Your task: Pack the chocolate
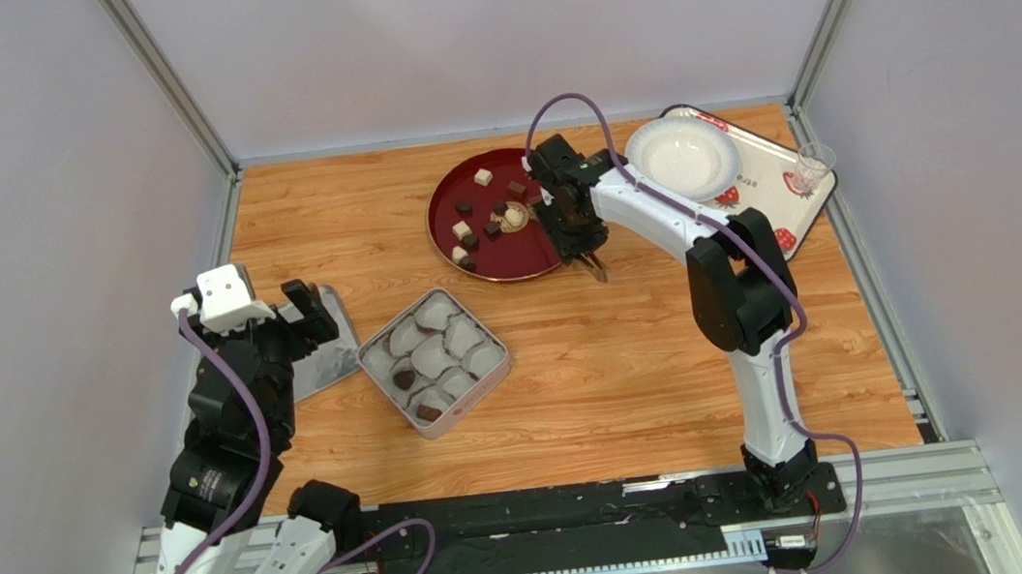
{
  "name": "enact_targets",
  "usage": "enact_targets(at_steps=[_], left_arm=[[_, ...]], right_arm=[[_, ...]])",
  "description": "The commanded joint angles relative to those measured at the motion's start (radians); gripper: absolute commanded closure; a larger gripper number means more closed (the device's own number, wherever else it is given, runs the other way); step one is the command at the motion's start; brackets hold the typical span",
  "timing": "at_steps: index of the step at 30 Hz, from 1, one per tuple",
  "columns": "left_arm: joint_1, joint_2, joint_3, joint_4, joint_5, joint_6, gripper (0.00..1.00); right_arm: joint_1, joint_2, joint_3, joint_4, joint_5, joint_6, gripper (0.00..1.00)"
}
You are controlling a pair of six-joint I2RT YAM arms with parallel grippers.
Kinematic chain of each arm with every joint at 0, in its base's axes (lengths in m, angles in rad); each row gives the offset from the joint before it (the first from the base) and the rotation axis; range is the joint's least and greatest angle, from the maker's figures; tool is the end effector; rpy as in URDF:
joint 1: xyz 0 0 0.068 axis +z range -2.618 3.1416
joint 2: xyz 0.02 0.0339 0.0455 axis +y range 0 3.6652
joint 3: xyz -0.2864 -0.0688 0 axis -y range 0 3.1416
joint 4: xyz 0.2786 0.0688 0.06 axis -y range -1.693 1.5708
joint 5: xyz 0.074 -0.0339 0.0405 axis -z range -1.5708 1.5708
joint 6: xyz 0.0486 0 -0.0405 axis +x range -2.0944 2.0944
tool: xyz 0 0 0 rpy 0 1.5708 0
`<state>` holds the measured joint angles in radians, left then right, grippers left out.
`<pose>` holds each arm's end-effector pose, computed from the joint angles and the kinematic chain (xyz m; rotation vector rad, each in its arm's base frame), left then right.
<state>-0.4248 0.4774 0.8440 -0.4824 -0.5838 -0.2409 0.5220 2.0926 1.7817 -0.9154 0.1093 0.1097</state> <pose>0.1185 -0.0242 0.3877 -0.2812 1.6435 -0.0112 0.4254 0.2386 0.2186 -0.5433 2.7273 0.0057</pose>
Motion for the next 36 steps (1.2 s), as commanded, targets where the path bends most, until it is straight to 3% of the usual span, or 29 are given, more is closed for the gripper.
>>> enact_targets(at_steps=[1, 5, 8, 26, 36], left_arm=[[0.004, -0.005, -0.002, 0.025, 0.004, 0.006, 0.02], [0.004, -0.005, -0.003, 0.025, 0.004, 0.008, 0.02], [0.004, -0.003, -0.002, 0.025, 0.001, 0.008, 0.02], [0.006, -0.002, -0.025, 0.045, -0.025, 0.017, 0.02], [0.008, 0.015, -0.039, 0.065, -0.037, 0.023, 0.02]], right_arm=[[-0.005, 0.001, 0.028, 0.041, -0.014, -0.033, 0.63], [-0.007, -0.014, 0.021, 0.035, -0.013, -0.038, 0.74], [-0.004, -0.054, -0.011, 0.039, -0.020, -0.035, 0.76], [0.096, -0.345, -0.209, 0.056, -0.022, -0.056, 0.78], [0.338, -0.390, -0.197, 0.075, -0.051, -0.096, 0.77]])
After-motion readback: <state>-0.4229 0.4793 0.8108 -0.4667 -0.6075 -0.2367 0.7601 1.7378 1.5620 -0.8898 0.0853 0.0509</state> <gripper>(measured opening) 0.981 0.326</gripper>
